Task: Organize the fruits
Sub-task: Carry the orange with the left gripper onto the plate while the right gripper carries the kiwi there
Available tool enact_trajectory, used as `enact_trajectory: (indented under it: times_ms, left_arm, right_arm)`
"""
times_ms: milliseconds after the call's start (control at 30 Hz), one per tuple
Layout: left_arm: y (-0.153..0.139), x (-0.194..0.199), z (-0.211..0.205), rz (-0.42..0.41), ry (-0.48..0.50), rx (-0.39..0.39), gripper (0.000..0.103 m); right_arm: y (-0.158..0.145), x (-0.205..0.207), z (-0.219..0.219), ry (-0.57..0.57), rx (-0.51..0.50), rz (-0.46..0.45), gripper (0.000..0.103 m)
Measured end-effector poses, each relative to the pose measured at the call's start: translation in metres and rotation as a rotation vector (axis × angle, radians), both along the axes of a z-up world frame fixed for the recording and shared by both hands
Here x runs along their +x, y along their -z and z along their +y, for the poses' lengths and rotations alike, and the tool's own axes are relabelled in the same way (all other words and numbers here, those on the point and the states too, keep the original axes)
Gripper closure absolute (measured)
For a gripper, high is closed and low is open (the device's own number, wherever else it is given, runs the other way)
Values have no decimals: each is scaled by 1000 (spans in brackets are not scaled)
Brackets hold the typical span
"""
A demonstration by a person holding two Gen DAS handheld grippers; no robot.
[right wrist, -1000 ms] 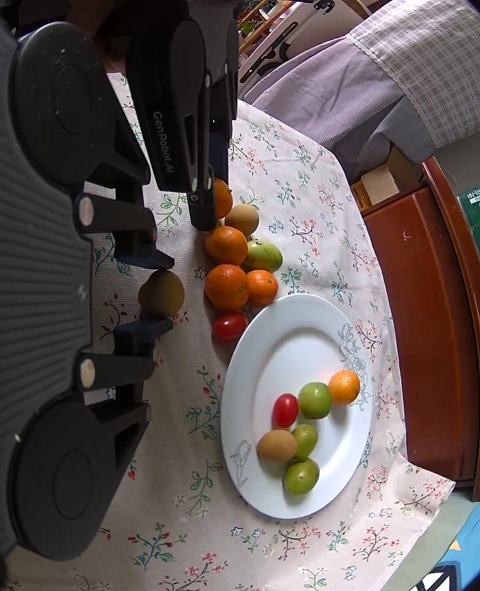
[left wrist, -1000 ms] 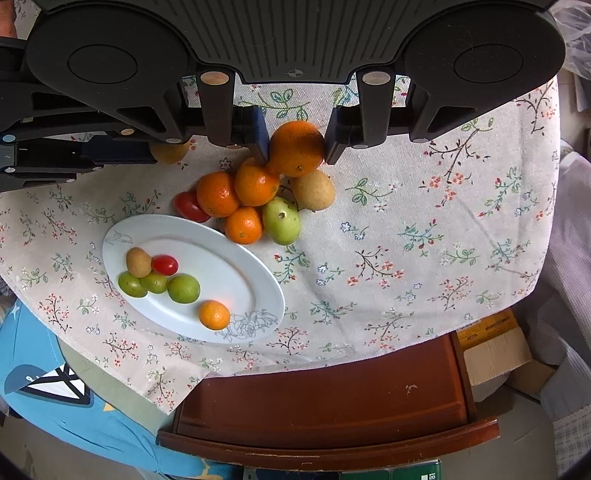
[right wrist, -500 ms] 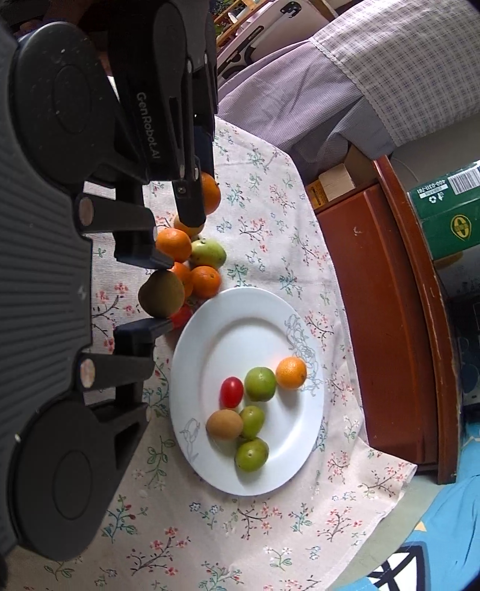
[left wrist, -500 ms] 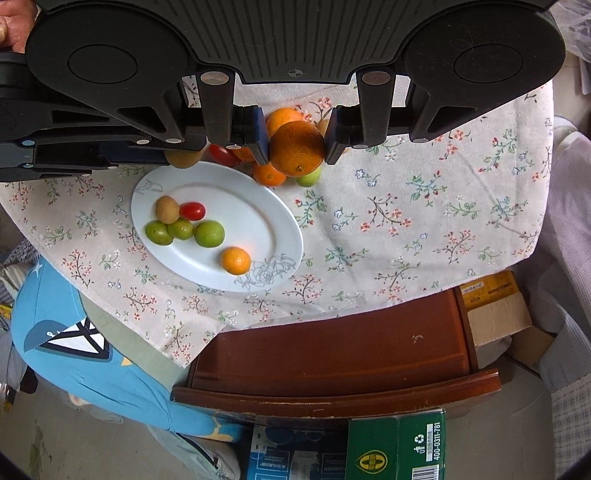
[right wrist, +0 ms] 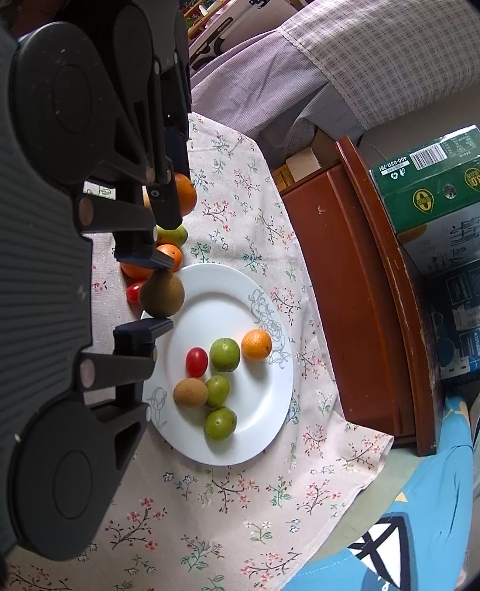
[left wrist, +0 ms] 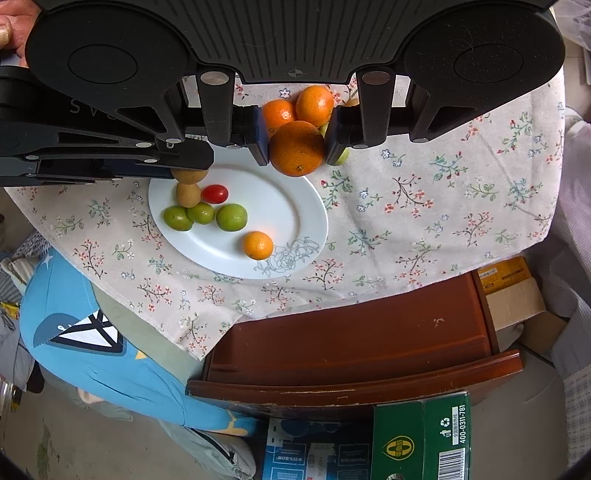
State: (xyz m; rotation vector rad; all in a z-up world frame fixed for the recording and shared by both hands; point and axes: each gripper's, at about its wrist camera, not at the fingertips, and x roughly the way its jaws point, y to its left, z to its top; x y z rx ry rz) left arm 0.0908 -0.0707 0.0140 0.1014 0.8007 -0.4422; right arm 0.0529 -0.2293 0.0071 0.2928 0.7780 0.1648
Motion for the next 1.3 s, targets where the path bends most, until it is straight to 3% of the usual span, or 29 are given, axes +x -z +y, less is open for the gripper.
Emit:
enact_trajectory:
  times_ms: [700,967,1300]
  left_arm:
    - [-4,34,-20,-20,10,-37,74]
    - [15,51,-32,25,29,-50,74]
    - [30,70,-50,49,36,-63,74]
  right_arm:
    - [-23,33,-45,104,16,-74,74]
    - [-1,63,-68,150,86,-16,74]
    - [24,90,-71,163,64,24,74]
